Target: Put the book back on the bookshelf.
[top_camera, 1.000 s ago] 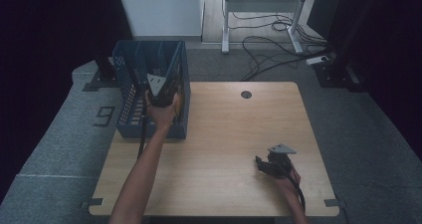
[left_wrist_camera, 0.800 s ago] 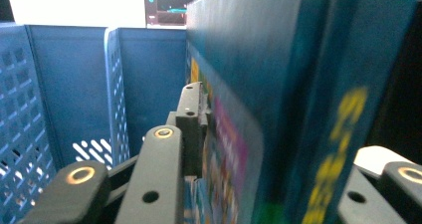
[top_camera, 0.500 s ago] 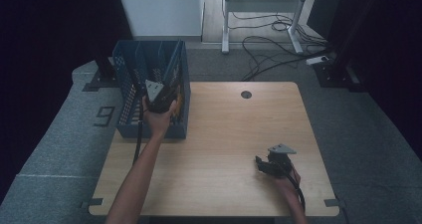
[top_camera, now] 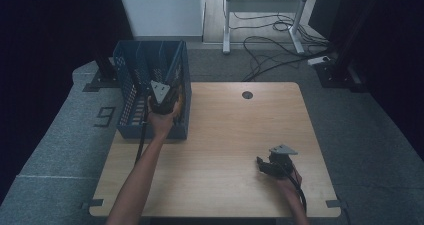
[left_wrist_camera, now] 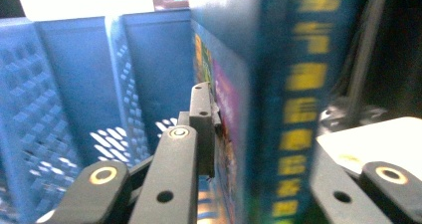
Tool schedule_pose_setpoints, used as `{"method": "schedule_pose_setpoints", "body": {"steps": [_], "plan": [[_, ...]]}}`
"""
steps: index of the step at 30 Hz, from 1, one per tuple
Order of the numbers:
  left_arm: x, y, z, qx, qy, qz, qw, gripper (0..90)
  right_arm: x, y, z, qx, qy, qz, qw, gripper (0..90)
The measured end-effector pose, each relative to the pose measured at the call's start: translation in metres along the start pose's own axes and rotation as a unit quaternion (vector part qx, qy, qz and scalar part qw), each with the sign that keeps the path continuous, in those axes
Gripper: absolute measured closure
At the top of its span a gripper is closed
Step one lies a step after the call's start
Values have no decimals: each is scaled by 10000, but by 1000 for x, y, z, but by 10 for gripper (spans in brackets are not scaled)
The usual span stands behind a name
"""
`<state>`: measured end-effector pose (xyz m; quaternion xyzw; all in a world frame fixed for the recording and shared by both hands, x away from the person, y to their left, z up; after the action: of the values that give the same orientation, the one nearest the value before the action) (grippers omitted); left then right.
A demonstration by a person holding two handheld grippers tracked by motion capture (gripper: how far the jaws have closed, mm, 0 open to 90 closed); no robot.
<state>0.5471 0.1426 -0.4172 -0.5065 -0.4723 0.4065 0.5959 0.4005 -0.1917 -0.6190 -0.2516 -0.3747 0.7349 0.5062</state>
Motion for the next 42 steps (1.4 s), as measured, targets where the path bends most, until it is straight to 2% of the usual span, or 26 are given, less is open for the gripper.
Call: {"method": "schedule_pose_setpoints", "body": {"steps": [3,6,12,17,18,20,23,28,34,42], "plan": [[4,0,-1,19,-54,-128,9999,791,0,0,0,0,0,0,10000,331],[5,0,-2,80,7,-141,9999,791,0,0,0,0,0,-1,10000,331],[0,-1,0,70,262,123,9996,772,0,0,0,-1,1,2,10000,331],[-8,-2,2,46,498,212,9985,720,0,0,0,-1,5,-2,10000,332],[-9,-1,3,59,525,197,9984,691,0,0,0,1,5,-2,10000,331],[-12,2,4,178,587,34,9981,640,0,0,0,0,4,-2,10000,331],[-13,6,7,323,657,-50,9973,577,0,0,0,1,4,-1,10000,331],[-11,9,13,562,777,160,9953,484,0,0,0,-1,5,-2,10000,331],[-14,10,12,602,954,427,9927,456,0,0,0,0,6,-1,10000,330],[-18,13,14,700,1030,430,9913,400,0,0,0,4,6,0,10000,330]]}}
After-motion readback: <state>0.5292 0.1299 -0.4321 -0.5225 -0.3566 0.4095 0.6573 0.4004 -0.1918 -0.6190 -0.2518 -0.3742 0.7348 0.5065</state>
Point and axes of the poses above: each handheld gripper's, and its own axes: z roughly backward along the jaws, y roughly out of its underside, x roughly to its left, the point moved 10 cm from there along -z, roughly forward along the jaws, and after that the axes turned 4 degrees about -x, right-handed, at the moved point
